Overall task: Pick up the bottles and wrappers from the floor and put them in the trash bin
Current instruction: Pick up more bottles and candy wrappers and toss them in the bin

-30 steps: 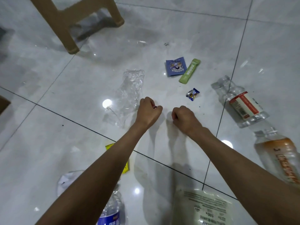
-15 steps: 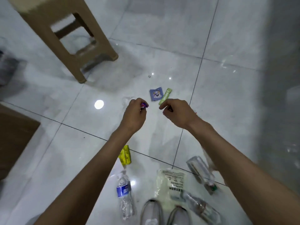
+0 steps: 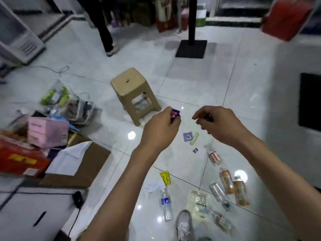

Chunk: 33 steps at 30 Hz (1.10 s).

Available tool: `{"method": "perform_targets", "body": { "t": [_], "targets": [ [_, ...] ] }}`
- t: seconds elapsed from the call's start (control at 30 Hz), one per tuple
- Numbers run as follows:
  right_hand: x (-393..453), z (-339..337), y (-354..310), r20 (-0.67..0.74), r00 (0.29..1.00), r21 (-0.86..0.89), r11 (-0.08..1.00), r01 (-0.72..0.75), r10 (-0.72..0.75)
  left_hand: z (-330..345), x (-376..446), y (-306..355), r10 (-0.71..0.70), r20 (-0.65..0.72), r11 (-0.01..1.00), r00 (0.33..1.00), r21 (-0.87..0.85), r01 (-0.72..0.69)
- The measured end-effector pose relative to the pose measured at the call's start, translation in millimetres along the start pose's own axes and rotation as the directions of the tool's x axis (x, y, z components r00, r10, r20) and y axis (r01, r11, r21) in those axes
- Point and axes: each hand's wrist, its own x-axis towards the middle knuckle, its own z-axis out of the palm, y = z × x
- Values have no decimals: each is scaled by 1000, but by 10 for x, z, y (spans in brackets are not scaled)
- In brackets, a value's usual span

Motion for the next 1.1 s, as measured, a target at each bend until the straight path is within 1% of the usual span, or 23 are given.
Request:
{"method": "perform_targets", "body": {
  "t": [0.1, 0.2, 0.27, 0.37, 0.57, 0.73, 0.87, 0.97, 1.1],
  "targets": [
    [-251, -356, -577, -2, 997, -22, 997, 80, -81, -664, -236, 338, -16, -115, 1000, 993, 1, 16],
    [-571, -574, -1069, -2, 986, -34, 986, 165, -165, -1229, -603, 586, -41, -218, 999, 975, 16, 46],
    [-784, -621, -1345, 24, 974, -51, 972, 227, -226, -1523, -857, 688, -72, -252, 996, 965, 24, 80],
    [-1102, -604, -1789, 67, 946, -66, 945, 321, -317, -1960, -1266, 758, -110, -317, 993, 942, 10, 119],
    [-1625, -308, -2658, 138, 871, -19, 878, 479, -472, -2628, -2137, 615, -197, -432, 965, 880, 74, 253],
    [-2111, 163, -3213, 216, 792, 33, 815, 578, -571, -2953, -3014, 240, -235, -511, 937, 827, 108, 333],
    [-2491, 804, -3507, 319, 717, 102, 775, 624, -619, -2983, -3756, -271, -329, -523, 900, 786, 78, 428],
    [-2729, 1389, -3722, 383, 667, 139, 753, 643, -639, -3019, -4247, -725, -397, -563, 871, 725, 18, 491],
    [-3083, 2232, -3998, 474, 592, 206, 736, 645, -652, -3103, -4894, -1338, -501, -596, 831, 628, -127, 542]
  ]
}}
